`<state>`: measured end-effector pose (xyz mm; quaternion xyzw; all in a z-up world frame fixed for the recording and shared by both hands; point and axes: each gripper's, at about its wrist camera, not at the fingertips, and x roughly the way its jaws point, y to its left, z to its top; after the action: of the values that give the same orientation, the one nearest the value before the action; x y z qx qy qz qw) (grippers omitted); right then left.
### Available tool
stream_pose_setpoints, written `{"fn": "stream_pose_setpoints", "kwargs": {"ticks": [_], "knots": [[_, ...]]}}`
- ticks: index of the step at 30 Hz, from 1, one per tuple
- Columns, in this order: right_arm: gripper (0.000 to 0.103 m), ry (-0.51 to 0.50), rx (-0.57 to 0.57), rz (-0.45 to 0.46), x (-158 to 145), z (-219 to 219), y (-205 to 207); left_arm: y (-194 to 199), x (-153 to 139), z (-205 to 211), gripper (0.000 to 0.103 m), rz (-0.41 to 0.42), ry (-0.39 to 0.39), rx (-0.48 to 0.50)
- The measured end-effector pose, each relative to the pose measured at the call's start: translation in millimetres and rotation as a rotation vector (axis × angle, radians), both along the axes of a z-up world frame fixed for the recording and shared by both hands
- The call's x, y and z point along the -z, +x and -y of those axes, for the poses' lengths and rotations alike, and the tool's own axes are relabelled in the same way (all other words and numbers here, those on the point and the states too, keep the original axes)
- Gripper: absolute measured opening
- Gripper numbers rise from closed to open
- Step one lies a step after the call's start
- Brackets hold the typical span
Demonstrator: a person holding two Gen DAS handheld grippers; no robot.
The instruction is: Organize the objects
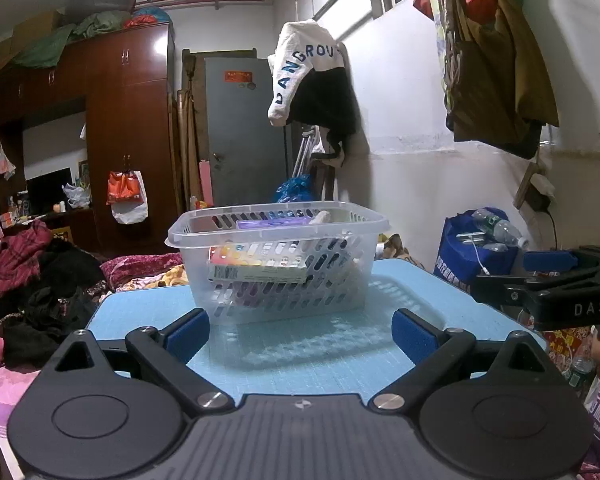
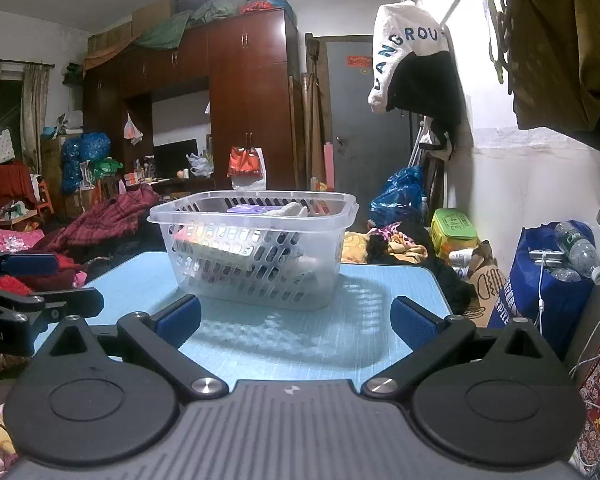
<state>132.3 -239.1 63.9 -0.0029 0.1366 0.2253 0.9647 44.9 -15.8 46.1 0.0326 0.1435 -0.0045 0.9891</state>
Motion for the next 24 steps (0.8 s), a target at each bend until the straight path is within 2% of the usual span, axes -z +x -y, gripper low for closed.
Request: {"fn": "stream_pose_setpoints", "kwargs": {"ticks": [24], "knots": [[0.103,-0.001,0.0,0.0,0.0,0.3,0.5,1.5,-1.1,-0.4,0.099,0.001,-0.01,-0.005]]}}
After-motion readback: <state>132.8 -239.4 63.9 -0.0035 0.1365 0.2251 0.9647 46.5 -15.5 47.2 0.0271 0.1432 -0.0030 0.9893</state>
